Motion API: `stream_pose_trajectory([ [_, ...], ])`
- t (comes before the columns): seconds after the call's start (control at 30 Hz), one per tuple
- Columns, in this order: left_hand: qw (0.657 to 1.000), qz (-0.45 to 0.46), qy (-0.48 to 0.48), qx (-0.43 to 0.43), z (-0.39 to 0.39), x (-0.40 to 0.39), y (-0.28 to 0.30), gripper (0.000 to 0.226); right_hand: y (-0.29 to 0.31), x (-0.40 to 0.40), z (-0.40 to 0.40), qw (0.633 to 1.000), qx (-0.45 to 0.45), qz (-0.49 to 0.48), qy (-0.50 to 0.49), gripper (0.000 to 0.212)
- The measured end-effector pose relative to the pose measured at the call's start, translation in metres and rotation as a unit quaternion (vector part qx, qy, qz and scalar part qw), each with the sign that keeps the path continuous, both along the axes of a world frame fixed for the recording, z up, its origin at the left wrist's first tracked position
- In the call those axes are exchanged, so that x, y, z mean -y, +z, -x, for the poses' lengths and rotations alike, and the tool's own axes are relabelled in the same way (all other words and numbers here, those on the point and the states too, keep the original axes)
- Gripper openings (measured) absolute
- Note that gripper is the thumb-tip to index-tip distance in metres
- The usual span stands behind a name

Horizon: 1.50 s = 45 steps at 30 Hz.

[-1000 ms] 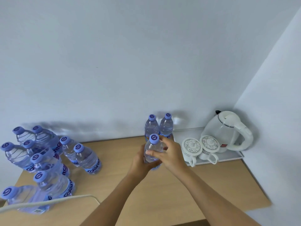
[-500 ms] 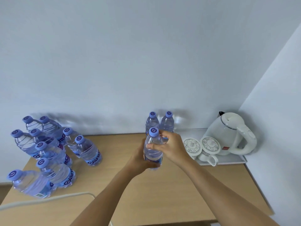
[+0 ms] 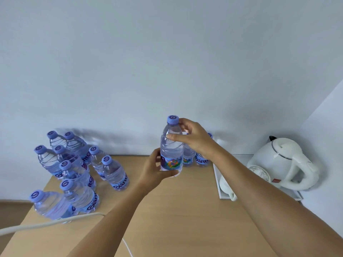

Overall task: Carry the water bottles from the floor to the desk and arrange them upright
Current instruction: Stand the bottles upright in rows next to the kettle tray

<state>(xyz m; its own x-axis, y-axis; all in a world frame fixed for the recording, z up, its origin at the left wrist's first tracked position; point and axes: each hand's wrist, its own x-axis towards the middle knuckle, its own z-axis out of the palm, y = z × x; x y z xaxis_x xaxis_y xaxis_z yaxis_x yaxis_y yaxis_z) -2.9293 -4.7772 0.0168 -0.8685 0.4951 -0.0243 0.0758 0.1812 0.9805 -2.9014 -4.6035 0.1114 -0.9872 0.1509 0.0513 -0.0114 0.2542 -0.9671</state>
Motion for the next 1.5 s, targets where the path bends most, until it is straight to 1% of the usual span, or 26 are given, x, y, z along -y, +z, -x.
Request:
stream_pose_trajectory([
  [0.07, 1.0, -0.002, 0.027, -0.013, 0.003, 0.002, 0.002, 0.064, 0.005, 0.001, 0.009, 1.0, 0.006, -0.006, 0.013, 0.041],
  [0.2, 0.996, 0.003, 0.078, -0.042, 0.009, 0.003, 0.01, 0.068, 0.014, 0.01, 0.019, 0.998, 0.022, -0.048, 0.044, 0.059],
  [0.3, 0.995, 0.0, 0.085, -0.052, 0.011, 0.001, 0.014, 0.076, 0.018, 0.012, 0.026, 0.998, 0.01, -0.052, 0.04, 0.063],
  [0.4, 0.998, 0.004, 0.052, -0.036, 0.015, 0.003, 0.019, 0.08, 0.023, 0.012, 0.026, 0.998, 0.005, -0.029, 0.056, 0.063],
  [0.53, 0.999, -0.028, -0.038, 0.023, 0.019, 0.011, 0.023, 0.072, 0.023, 0.007, 0.024, 0.998, 0.006, 0.022, 0.066, 0.065],
  [0.57, 0.998, -0.033, -0.049, 0.033, 0.019, 0.012, 0.022, 0.071, 0.022, 0.006, 0.024, 0.997, 0.01, 0.028, 0.072, 0.064],
  [0.63, 0.998, -0.036, -0.041, 0.031, 0.019, 0.012, 0.021, 0.068, 0.021, 0.004, 0.024, 0.996, 0.021, 0.039, 0.08, 0.06],
  [0.73, 0.999, -0.03, 0.003, 0.013, 0.017, 0.008, 0.016, 0.071, 0.017, 0.004, 0.023, 0.994, 0.032, 0.041, 0.092, 0.051],
  [0.8, 0.999, -0.028, 0.03, 0.002, 0.015, 0.005, 0.011, 0.073, 0.015, 0.005, 0.023, 0.994, 0.037, 0.021, 0.096, 0.049],
  [0.93, 0.996, -0.031, 0.079, -0.013, 0.012, 0.001, 0.004, 0.079, 0.01, 0.01, 0.025, 0.997, 0.031, -0.032, 0.067, 0.048],
  [1.0, 0.995, -0.015, 0.094, -0.027, 0.011, -0.001, 0.002, 0.08, 0.004, 0.012, 0.028, 0.998, 0.026, -0.022, 0.044, 0.048],
  [1.07, 0.994, -0.014, 0.103, -0.032, 0.011, -0.003, 0.0, 0.081, 0.0, 0.014, 0.03, 0.999, 0.021, -0.003, 0.025, 0.051],
  [1.13, 0.996, -0.022, 0.088, -0.01, 0.013, -0.003, -0.003, 0.082, -0.002, 0.014, 0.032, 1.0, 0.014, 0.019, 0.018, 0.053],
  [1.23, 0.999, -0.033, 0.013, 0.031, 0.024, 0.007, -0.003, 0.073, -0.001, 0.011, 0.035, 0.998, 0.011, 0.056, 0.022, 0.045],
  [1.27, 0.999, -0.03, -0.005, 0.031, 0.028, 0.01, -0.003, 0.069, -0.002, 0.011, 0.036, 0.998, 0.014, 0.058, 0.026, 0.043],
  [1.33, 1.0, -0.014, 0.001, 0.018, 0.033, 0.013, -0.003, 0.065, -0.004, 0.01, 0.04, 0.997, 0.021, 0.059, 0.038, 0.041],
  [1.4, 0.999, 0.002, 0.034, 0.007, 0.035, 0.012, -0.005, 0.068, -0.007, 0.01, 0.043, 0.997, 0.033, 0.042, 0.054, 0.041],
  [1.5, 0.996, 0.005, 0.088, 0.011, 0.036, 0.008, -0.013, 0.075, -0.005, 0.014, 0.048, 0.997, 0.047, -0.024, 0.065, 0.037],
])
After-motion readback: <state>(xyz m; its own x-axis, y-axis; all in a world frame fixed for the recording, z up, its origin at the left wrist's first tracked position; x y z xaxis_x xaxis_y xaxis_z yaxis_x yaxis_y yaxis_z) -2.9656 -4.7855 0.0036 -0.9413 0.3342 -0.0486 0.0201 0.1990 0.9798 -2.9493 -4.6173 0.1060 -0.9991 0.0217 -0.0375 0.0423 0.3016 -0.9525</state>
